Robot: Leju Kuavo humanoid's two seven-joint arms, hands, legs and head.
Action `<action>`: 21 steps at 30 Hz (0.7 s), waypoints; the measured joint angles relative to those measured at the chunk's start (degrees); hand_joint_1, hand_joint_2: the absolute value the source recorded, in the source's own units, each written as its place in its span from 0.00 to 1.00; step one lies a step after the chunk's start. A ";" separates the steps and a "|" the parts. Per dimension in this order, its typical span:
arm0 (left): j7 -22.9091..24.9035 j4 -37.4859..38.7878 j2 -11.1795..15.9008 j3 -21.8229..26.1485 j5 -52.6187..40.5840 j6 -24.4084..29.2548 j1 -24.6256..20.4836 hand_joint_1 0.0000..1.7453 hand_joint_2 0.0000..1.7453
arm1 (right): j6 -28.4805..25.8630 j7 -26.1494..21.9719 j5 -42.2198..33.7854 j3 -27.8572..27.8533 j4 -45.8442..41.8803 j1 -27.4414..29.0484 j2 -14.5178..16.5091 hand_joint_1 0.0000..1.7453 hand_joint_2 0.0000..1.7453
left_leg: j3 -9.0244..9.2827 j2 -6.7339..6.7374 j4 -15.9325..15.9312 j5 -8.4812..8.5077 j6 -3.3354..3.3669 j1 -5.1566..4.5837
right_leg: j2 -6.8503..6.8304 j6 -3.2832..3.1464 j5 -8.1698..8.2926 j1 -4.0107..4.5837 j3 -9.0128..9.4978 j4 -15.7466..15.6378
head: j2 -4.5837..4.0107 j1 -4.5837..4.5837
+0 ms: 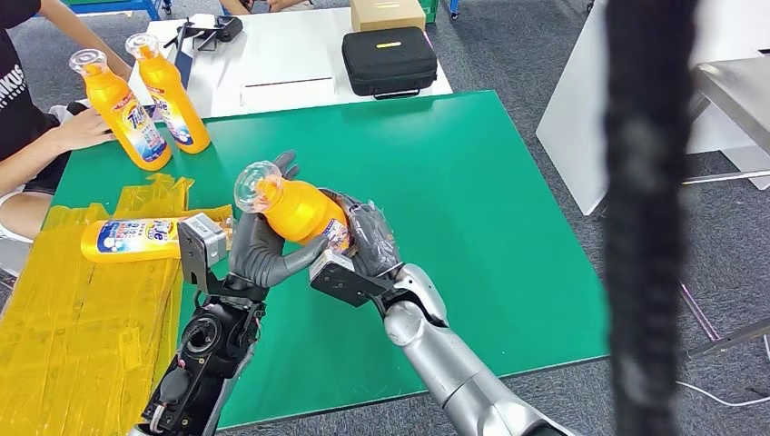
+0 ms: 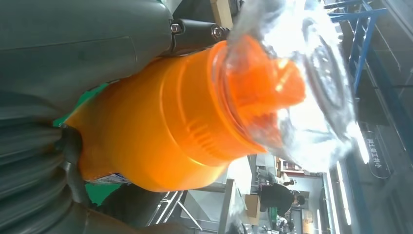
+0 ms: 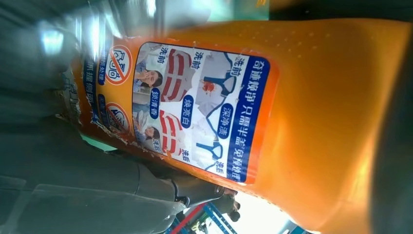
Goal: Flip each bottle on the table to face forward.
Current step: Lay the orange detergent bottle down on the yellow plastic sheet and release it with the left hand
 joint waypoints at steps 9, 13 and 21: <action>0.94 1.43 0.02 0.32 3.34 -1.37 0.10 0.78 1.00 | -0.38 0.32 0.62 2.79 -1.42 0.07 -0.16 1.00 1.00 | -0.05 0.03 0.00 0.00 0.00 0.00 | 0.01 0.00 0.00 0.00 -0.06 0.00 | 0.00 -0.01; 0.96 1.74 0.05 0.57 3.82 -1.42 0.22 0.99 1.00 | -0.39 0.69 0.26 3.68 -1.46 0.08 -0.18 1.00 1.00 | -0.09 0.01 0.00 0.01 0.00 0.00 | 0.00 0.00 0.00 0.00 -0.09 0.00 | 0.00 0.00; 0.96 1.76 0.06 0.96 4.11 -1.42 0.48 1.00 1.00 | -0.38 0.97 0.02 4.21 -1.49 0.10 -0.19 1.00 1.00 | -0.12 0.01 0.00 0.01 0.00 0.00 | 0.01 0.00 0.00 0.00 -0.12 0.00 | 0.00 0.00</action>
